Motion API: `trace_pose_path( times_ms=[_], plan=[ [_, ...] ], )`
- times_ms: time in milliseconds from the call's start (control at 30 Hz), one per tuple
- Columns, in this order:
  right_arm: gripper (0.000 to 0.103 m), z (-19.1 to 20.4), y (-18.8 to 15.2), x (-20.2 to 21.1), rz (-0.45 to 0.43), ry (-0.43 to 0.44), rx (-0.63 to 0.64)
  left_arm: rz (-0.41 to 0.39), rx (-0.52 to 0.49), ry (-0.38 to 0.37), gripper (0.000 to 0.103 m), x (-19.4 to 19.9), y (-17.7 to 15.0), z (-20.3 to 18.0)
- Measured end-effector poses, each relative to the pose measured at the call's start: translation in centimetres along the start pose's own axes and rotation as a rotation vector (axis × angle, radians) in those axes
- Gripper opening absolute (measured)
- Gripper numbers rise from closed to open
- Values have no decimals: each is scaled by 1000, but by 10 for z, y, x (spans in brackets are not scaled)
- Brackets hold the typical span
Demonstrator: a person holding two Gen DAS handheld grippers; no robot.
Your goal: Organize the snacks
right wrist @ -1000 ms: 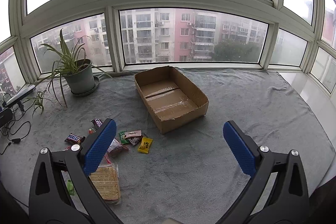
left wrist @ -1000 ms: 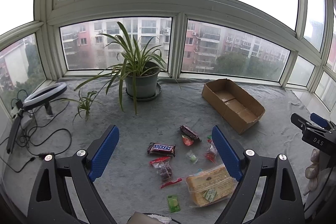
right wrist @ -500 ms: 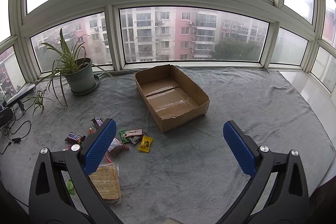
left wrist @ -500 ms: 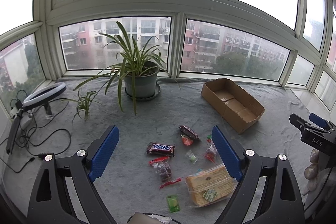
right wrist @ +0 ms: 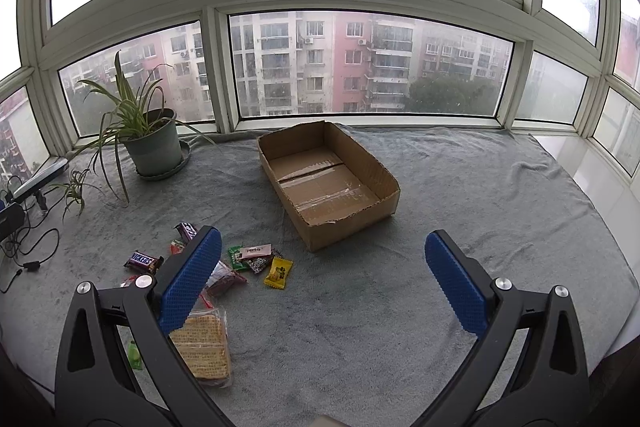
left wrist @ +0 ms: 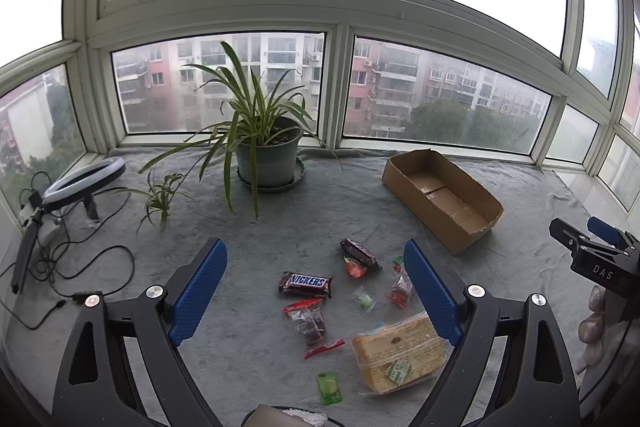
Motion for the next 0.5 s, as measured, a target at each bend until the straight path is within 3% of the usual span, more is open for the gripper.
trace_pose_path(
  times_ms=[500],
  plan=[
    [103,0,-3,-1,4,2,0,2,1,-3,90,0,0,-1]
  ],
)
Point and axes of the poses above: each gripper's, at about its wrist camera, not at the fingertips, and x roughly against the way its jaws point, z to its left, y to its top, the point moved 4 cm from there along -x, roughly the way its jaws point, and after that the axes turned 11 degrees about -x, right-handed, at the moved point
